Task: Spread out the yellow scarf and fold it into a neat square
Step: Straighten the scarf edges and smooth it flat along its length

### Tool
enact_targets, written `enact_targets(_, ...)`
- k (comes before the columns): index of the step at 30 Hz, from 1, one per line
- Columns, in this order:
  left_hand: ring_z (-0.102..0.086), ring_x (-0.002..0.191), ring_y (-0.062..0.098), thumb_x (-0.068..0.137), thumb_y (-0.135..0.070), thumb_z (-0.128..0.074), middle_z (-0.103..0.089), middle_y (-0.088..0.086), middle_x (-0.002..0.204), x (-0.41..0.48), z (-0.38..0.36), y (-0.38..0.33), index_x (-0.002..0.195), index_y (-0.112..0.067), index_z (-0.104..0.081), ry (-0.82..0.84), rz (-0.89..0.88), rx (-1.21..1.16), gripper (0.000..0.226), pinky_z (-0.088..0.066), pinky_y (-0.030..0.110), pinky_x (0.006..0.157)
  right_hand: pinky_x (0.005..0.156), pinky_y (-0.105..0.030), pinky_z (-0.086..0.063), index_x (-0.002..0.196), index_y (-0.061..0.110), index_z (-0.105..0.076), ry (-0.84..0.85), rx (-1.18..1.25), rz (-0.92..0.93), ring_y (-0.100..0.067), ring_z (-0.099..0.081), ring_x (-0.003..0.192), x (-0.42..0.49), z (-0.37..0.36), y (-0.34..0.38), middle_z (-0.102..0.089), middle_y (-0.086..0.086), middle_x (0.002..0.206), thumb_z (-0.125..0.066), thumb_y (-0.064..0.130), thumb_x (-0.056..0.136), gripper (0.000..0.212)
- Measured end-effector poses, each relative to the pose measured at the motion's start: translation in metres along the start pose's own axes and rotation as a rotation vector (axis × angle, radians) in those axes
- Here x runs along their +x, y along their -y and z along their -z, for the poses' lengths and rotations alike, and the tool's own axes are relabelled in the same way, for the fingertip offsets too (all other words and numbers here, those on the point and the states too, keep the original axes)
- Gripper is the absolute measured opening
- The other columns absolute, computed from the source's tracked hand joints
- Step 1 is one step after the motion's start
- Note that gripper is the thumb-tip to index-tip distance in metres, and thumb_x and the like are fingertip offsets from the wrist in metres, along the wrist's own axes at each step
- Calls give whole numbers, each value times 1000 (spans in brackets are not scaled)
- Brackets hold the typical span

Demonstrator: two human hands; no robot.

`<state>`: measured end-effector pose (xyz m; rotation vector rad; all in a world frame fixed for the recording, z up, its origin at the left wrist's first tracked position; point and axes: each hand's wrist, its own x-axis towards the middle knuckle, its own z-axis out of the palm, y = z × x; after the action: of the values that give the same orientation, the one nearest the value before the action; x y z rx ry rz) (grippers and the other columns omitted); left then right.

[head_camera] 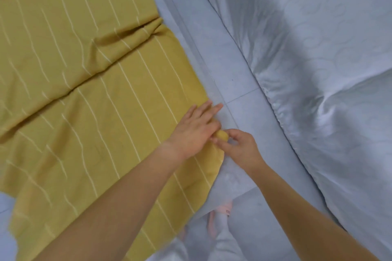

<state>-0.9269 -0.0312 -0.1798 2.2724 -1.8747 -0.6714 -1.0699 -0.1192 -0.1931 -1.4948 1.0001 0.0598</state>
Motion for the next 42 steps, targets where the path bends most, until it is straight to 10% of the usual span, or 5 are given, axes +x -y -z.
enact_targets(11, -60, 77, 24, 86, -25, -50, -59, 1, 72, -11, 62, 43, 84, -13, -55, 97, -107, 35, 14, -18, 49, 114, 42, -13, -24, 61, 12, -45, 110, 127, 71, -4, -24, 41, -51, -13, 18, -27, 12, 41, -72, 11, 78, 32)
enact_targets(22, -51, 104, -1, 53, -66, -71, -58, -20, 105, -1, 73, 9, 120, -39, -53, 565, -119, -229, 74, -28, 26, 101, 66, -37, -47, 73, 12, -64, -68, 222, 112, -17, -55, 63, -89, -40, -6, -58, -6, 65, -61, 65, 68, 53)
enact_targets(27, -53, 74, -3, 77, -36, -68, -58, -16, 74, 2, 63, -16, 78, -22, -67, 491, -206, -433, 15, -35, 21, 77, 58, -25, -37, 61, 25, -59, -132, 261, 122, -5, -42, 57, -97, -39, -14, -45, 12, 57, -69, 44, 80, 28)
enact_targets(32, -48, 59, 0, 82, -34, -52, -54, -23, 60, 2, 66, -14, 71, -28, -54, 367, -181, -437, 13, -31, 12, 60, 63, -29, -37, 73, 2, -61, -27, 181, 12, -11, -46, 65, -107, -36, -28, -50, -2, 67, -70, 70, 58, 71)
enact_targets(42, -50, 64, 9, 83, -43, -46, -58, -20, 72, 7, 56, 28, 72, -36, -51, 305, -130, -247, 13, -40, 26, 59, 78, -8, -38, 73, 7, -69, 26, 310, -21, 12, -57, 85, -146, -11, -35, -63, 14, 89, -79, 40, 70, 35)
